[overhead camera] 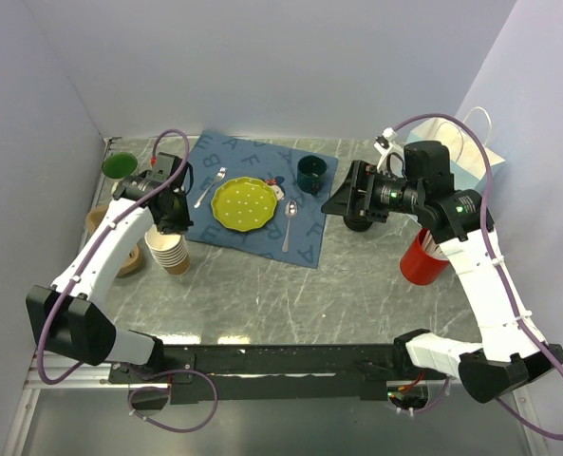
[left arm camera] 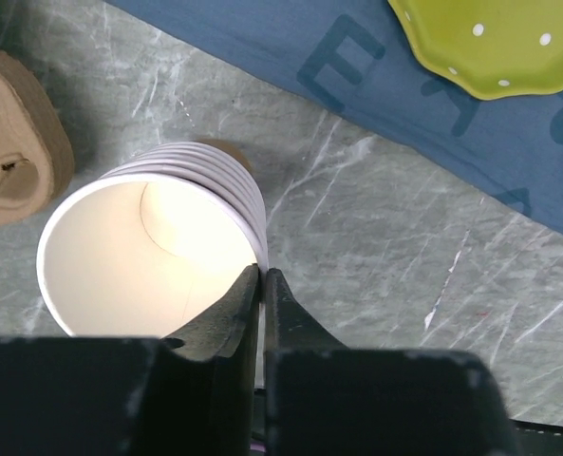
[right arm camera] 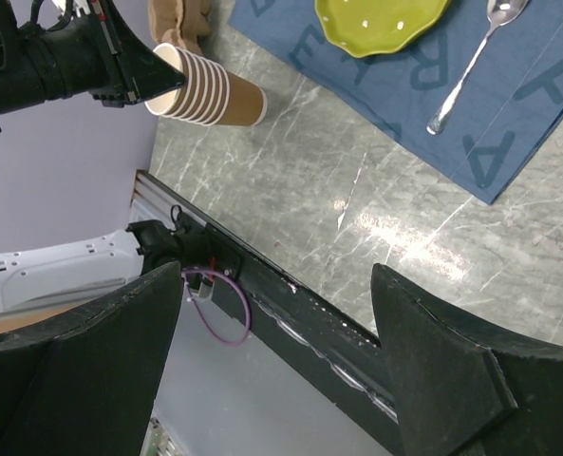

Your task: Pack the takeout coffee

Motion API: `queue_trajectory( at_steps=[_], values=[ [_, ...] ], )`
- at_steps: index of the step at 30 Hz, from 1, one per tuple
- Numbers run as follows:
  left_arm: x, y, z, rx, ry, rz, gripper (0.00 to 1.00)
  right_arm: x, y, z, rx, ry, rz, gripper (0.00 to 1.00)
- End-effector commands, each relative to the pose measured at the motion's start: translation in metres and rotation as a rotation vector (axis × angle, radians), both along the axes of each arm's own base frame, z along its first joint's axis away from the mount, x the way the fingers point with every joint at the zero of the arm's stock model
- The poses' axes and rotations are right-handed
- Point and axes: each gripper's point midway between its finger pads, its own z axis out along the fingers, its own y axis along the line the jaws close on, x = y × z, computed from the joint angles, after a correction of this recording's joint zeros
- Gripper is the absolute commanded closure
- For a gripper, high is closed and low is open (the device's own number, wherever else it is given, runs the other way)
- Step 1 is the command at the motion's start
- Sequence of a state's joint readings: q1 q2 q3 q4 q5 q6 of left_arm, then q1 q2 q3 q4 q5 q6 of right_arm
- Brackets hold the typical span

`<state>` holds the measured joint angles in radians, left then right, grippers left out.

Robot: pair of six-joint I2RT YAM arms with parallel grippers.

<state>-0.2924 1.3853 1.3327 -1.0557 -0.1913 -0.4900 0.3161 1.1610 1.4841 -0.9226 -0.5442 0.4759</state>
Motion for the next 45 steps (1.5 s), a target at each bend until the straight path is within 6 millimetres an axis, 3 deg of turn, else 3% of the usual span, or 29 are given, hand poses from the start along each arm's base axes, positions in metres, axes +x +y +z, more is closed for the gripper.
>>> queue_trajectory(
  at_steps=[1, 7, 13, 24, 31, 37, 45],
  values=[
    [-0.001, 0.006, 0.013, 0.024, -0.043, 0.001, 0.96, -0.001, 0.002, 0.014, 0.040, -0.062, 0.010, 0.13],
    [-0.004, 0.015, 0.019, 0.069, -0.031, 0.023, 0.99, -0.003, 0.003, 0.011, 0.048, -0.057, 0.008, 0.12],
    [0.004, 0.015, 0.041, 0.070, -0.075, 0.029, 0.99, -0.003, 0.004, 0.006, 0.055, -0.041, 0.008, 0.12],
    [-0.002, 0.029, 0.044, 0.185, -0.028, 0.057, 0.99, 0.001, 0.009, 0.000, 0.068, -0.016, 0.017, 0.12],
    [-0.001, 0.017, 0.042, 0.175, -0.025, 0.014, 0.99, 0.003, 0.017, -0.001, 0.083, -0.001, 0.033, 0.13],
    [0.005, 0.003, 0.055, 0.126, -0.067, -0.009, 0.99, 0.003, 0.018, 0.000, 0.079, -0.004, 0.037, 0.12],
    [0.001, 0.011, 0.047, 0.209, -0.031, 0.016, 0.99, 0.002, 0.017, -0.003, 0.070, 0.001, 0.030, 0.12]
  ],
)
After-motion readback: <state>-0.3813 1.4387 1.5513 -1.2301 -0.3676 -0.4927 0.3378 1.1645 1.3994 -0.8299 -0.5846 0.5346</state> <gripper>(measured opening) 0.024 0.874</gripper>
